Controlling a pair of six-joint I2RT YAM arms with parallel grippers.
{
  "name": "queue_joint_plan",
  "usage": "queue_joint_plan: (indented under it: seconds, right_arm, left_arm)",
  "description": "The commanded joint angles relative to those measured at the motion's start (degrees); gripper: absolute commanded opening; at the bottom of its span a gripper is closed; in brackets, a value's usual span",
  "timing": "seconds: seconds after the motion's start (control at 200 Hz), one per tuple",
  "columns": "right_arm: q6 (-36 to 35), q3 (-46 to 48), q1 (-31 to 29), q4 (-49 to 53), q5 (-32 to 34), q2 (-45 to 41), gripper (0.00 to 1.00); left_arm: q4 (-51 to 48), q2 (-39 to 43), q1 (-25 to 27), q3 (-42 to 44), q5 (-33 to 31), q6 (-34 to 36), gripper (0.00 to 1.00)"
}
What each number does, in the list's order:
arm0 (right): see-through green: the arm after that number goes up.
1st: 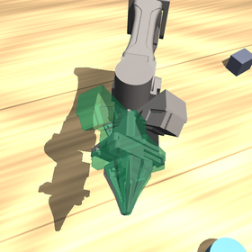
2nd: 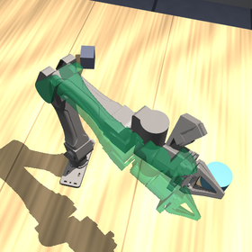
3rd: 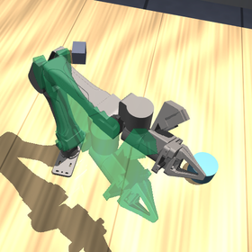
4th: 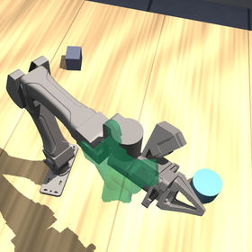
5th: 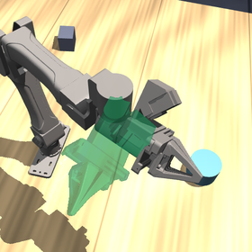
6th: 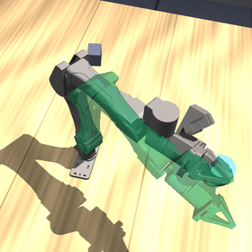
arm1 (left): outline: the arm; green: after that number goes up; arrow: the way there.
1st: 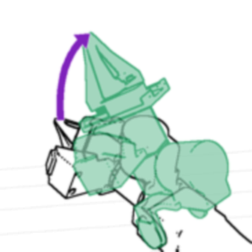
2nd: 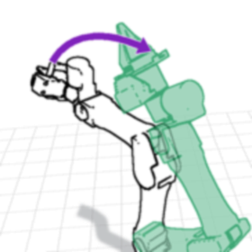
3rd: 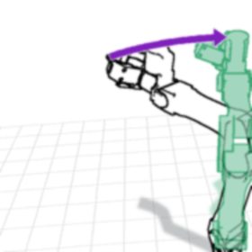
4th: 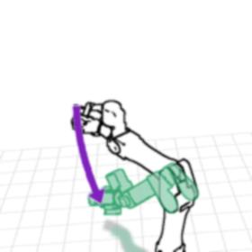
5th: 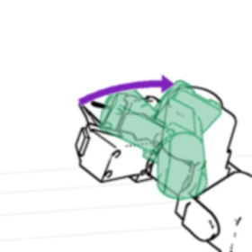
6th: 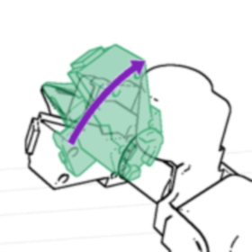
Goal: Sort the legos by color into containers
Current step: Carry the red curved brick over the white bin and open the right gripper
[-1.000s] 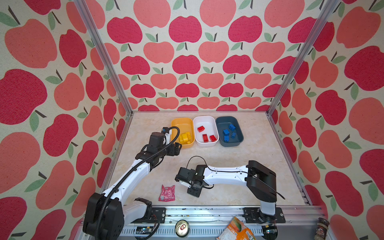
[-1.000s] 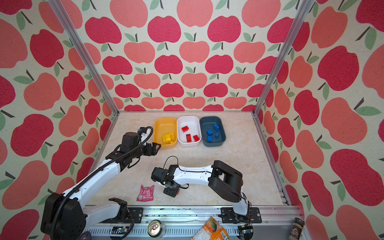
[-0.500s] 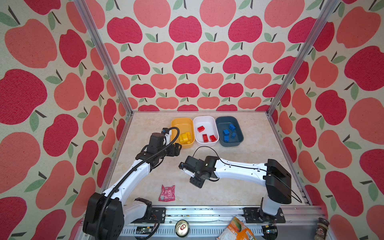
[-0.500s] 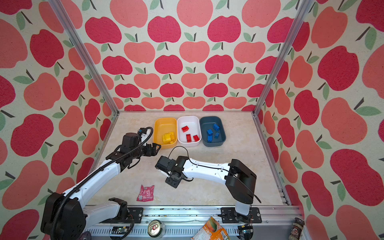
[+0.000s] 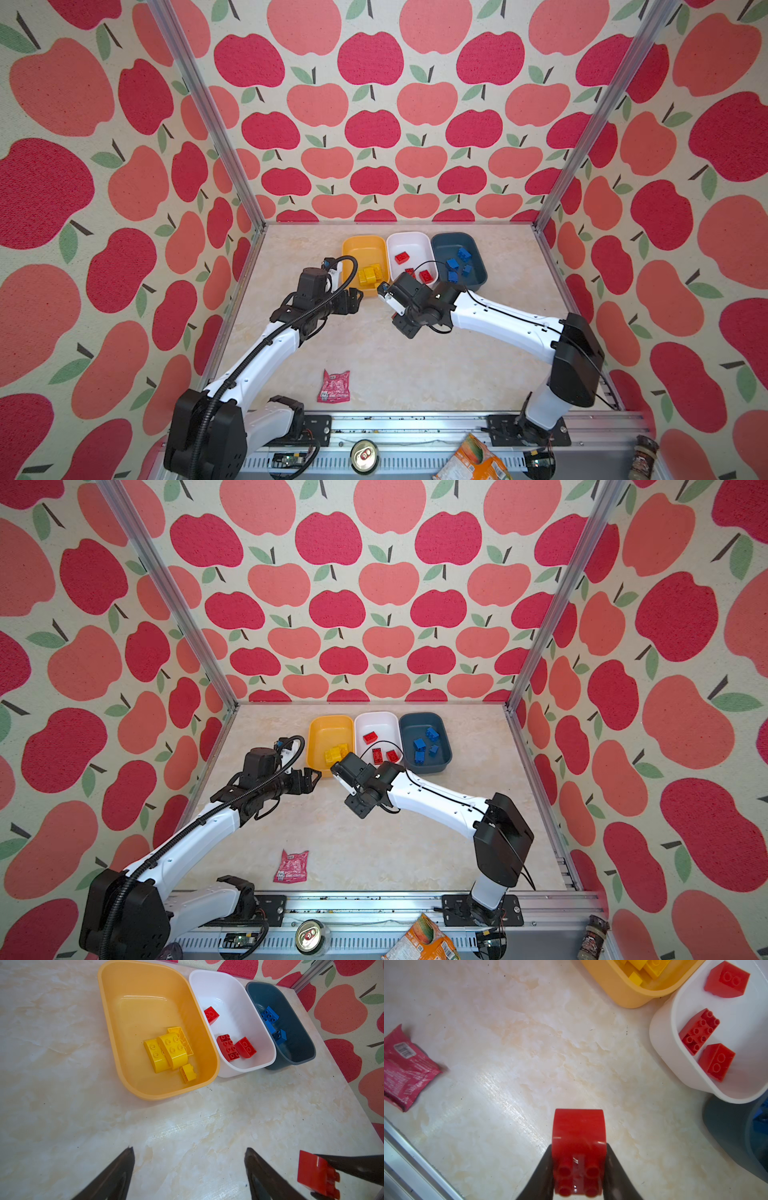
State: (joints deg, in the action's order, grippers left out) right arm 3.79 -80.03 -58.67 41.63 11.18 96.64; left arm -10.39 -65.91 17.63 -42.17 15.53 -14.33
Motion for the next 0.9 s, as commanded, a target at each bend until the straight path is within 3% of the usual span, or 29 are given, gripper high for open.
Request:
queue_joint_plan:
  seconds: [0.0,0.41,0.895]
  right_arm:
    - [-2.5,-2.3,2.9,-2.3,1.8,-0.4,0.25]
    - [-6.6,-12.4,13.5,-6.8,3.3,9.3,0.25]
    - [-8.3,-35.5,21.2,-3.0,3.4,30.2,0.25]
  left_arm:
    - [0.5,0.7,-0.4,1.2,0.2,-1.1,0.85]
    - [0.5,1.2,-0.4,2.3,-0.4,-1.7,0.86]
    - [-0.3,1.2,-0.9,1.8,-0.7,-1.8,0.86]
